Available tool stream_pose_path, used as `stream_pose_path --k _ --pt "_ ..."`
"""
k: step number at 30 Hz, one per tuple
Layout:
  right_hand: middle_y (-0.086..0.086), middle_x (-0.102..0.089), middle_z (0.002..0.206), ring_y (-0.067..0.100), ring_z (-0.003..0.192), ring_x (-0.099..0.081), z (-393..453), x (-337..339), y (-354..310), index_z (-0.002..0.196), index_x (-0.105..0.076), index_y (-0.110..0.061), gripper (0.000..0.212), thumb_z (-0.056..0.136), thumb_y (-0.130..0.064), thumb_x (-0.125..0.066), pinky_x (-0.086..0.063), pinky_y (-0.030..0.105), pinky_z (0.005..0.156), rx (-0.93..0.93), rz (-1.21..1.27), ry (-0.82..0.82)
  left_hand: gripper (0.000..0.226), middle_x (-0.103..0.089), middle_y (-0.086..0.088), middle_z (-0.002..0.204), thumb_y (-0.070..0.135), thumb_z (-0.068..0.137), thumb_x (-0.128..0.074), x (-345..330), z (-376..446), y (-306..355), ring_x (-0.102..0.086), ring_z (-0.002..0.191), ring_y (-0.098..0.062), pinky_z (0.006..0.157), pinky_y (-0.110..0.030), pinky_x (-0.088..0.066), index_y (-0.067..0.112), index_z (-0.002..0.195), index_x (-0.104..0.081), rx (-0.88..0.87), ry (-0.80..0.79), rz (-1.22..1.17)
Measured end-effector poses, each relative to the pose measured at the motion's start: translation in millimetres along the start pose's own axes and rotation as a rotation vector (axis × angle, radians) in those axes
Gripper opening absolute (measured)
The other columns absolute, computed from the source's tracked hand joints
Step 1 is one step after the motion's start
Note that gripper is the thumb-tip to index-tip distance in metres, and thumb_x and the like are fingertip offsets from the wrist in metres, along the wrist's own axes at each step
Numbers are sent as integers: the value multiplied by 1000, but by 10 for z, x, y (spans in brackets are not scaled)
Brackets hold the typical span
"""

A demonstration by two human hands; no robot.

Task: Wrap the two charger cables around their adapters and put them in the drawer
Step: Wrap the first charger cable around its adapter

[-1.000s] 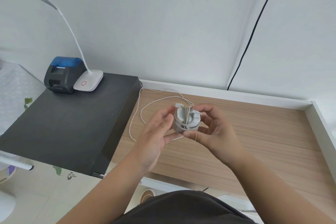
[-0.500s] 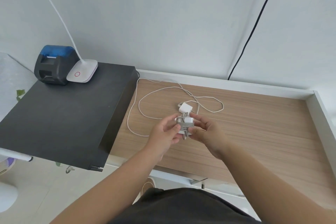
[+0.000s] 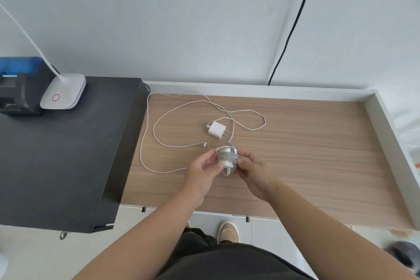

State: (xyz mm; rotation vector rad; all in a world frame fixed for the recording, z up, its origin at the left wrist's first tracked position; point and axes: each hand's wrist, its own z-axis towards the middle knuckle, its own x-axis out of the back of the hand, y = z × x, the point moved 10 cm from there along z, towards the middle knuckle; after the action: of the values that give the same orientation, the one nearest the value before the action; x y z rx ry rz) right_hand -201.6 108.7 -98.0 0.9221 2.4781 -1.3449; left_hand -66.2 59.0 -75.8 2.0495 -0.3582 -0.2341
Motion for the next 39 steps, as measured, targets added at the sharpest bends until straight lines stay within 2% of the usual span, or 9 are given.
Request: stream_pose_path --k 5,9,13,17,23,27,30,34,39 --pt "8 -72 94 16 83 -68 4 18 67 117 -60 -5 28 97 -1 -42 -53 23 70 -11 17 -42 51 -63 3 120 5 79 -76 -48 -45 51 -61 112 -7 97 -31 -51 25 124 -64 -112 20 114" --pt "0 -71 79 13 74 -62 -17 -16 121 99 -69 -11 28 99 -22 -43 -47 27 73 -46 -73 -56 53 -52 5 118 5 78 -77 -127 -93 109 -62 98 -1 86 -11 -48 26 124 -62 -211 5 273" --pt "6 -68 90 12 75 -59 0 -10 119 107 -63 -6 21 95 -21 -55 -44 21 63 -7 -188 -85 52 -55 6 117 3 78 -75 -197 -105 128 -61 101 -4 86 -12 -49 26 123 -60 -265 -4 328" --pt "10 -67 99 20 85 -57 58 206 127 118 -47 -11 35 88 -14 -66 -45 26 71 -3 -162 79 54 -57 16 123 2 79 -74 -89 -65 68 -59 107 -3 81 -12 -50 28 122 -54 -219 39 286" --pt "12 -71 100 17 88 -66 87 221 94 113 -62 -3 26 90 -13 -65 -50 27 79 49 -242 64 56 -66 3 122 -1 81 -73 -62 64 -269 -63 106 -8 93 -25 -51 17 132 -56 31 22 38" --pt "11 -71 94 17 81 -65 64 256 114 110 -64 -4 18 95 -11 -55 -52 26 74 46 -244 73 50 -69 5 116 7 81 -75 -111 55 -285 -62 106 -6 98 -31 -50 19 128 -61 26 17 78" --pt "6 -70 95 16 81 -66 12 349 58 114 -59 -16 20 95 -10 -55 -52 26 69 70 -277 139 42 -64 15 113 11 81 -76 -130 24 -193 -58 97 9 84 -8 -45 26 119 -65 -49 26 187" --pt "2 -66 92 11 78 -63 -48 370 -70 115 -61 -31 32 93 -8 -57 -51 21 69 163 -424 112 36 -66 12 115 18 79 -78 -177 62 -126 -66 87 -3 82 -20 -53 34 110 -67 -104 -10 282" --pt "-2 -69 99 11 85 -62 -80 352 -77 111 -67 -30 31 89 -8 -65 -51 22 76 189 -426 52 30 -66 12 114 18 78 -78 -184 101 -102 -65 78 -4 74 -16 -51 34 101 -68 -109 -14 332"
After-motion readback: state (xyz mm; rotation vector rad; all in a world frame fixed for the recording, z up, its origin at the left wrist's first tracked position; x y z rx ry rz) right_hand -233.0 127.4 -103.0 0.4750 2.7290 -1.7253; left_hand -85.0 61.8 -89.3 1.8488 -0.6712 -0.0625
